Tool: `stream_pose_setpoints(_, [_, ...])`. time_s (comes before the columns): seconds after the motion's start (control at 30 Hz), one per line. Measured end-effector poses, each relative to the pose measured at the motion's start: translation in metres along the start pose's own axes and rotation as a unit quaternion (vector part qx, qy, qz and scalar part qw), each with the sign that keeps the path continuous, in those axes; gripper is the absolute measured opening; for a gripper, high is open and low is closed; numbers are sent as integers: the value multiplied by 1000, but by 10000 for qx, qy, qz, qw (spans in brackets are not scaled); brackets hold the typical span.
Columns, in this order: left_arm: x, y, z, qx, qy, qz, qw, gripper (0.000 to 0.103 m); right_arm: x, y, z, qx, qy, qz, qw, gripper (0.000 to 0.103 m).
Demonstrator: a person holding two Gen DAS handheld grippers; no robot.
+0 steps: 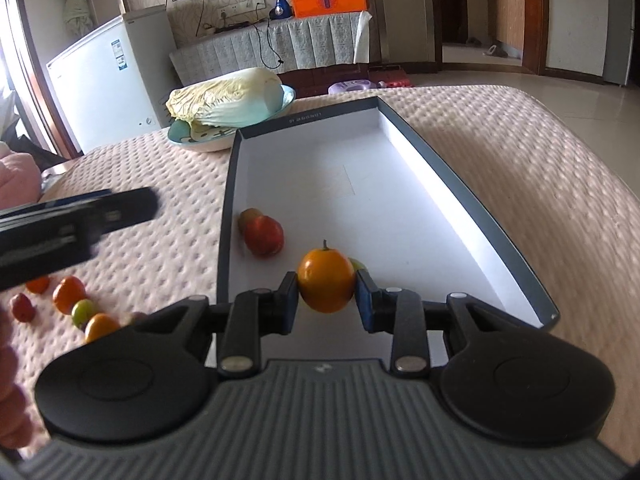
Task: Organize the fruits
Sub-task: 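Open the left gripper to drop the red fruit while the right releases the orange, then move both grippers back toward the remaining fruits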
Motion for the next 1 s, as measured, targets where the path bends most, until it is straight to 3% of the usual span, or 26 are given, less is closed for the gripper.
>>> stream_pose_setpoints(0.4, [-4,-85,-30,-7,-112,140,9998,60,9,-10,13,504,862,-59,9950,35])
stream_pose_setpoints(0.6, [-3,-115,-51,-103,-154,304,9994,61,16,-14,15,504,1146,29,9921,35])
stream_pose_setpoints(0.77, [-16,-123,-66,-251,-247,613,9975,61,24,-28,17,729,1585,441,9837,35])
stream_pose_setpoints(0.9, [-27,-121,-73,-346,-173,923,9950,61,15,-49,17,1379,1500,949,9744,36])
stream_pose_setpoints(0.97, [-34,-121,-76,-390,-176,1044,9936,61,7,-59,16,1703,1280,1177,9699,59])
stream_pose_setpoints(1.0, [-38,-121,-77,-408,-204,1083,9931,61,4,-61,16,1712,1191,1310,9692,63])
Point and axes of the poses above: each gripper's, at about its wrist camera, not at the fingertips, and y roughly the way its jaws point, x to its right, z to its top, the point moved 3 cm from there along y, roughly the way its jaws point, and after that the axes turned 13 degrees about -z, right-handed, at the moved point
